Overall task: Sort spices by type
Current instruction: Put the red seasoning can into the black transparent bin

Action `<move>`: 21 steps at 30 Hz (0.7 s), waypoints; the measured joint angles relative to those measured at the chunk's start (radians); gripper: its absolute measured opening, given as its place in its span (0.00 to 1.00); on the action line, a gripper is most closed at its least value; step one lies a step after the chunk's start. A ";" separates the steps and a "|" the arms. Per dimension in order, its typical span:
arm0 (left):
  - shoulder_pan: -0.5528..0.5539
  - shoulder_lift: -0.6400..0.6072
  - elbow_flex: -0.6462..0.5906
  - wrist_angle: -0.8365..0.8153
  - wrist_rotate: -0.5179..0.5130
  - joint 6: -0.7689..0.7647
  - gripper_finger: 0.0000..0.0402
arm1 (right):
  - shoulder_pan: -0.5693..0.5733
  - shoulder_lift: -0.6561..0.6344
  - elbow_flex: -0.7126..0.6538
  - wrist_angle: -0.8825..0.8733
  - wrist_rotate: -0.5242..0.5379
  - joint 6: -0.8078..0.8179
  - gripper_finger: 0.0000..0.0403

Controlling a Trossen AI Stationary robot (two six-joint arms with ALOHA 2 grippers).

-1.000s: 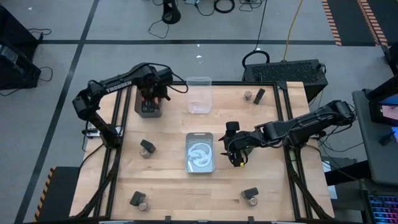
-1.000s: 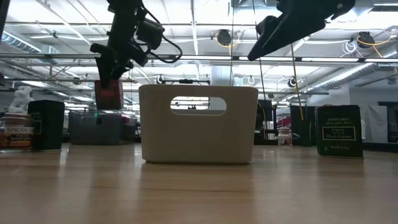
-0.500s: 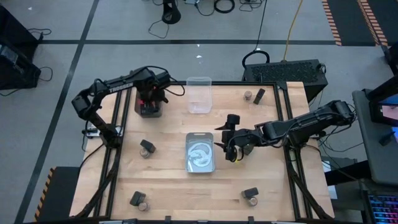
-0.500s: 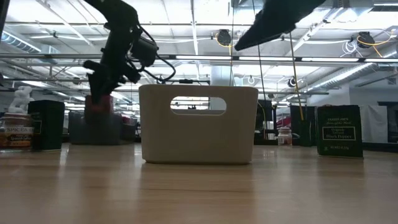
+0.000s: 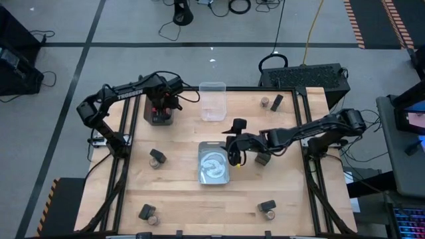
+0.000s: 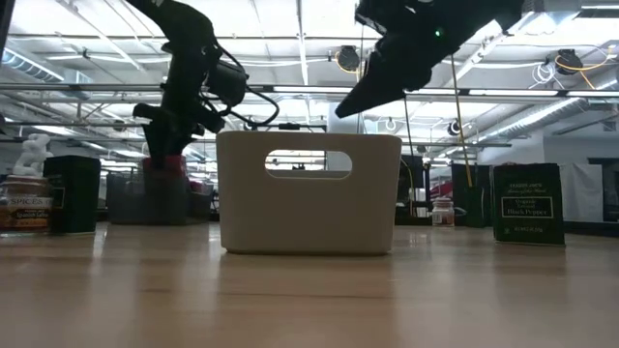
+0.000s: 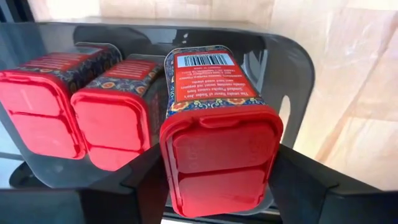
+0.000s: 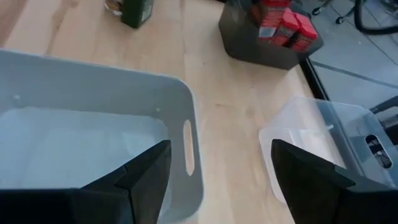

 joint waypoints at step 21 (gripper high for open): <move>0.000 0.000 0.000 0.001 -0.022 -0.039 0.62 | -0.005 0.000 0.000 0.000 -0.003 0.000 0.64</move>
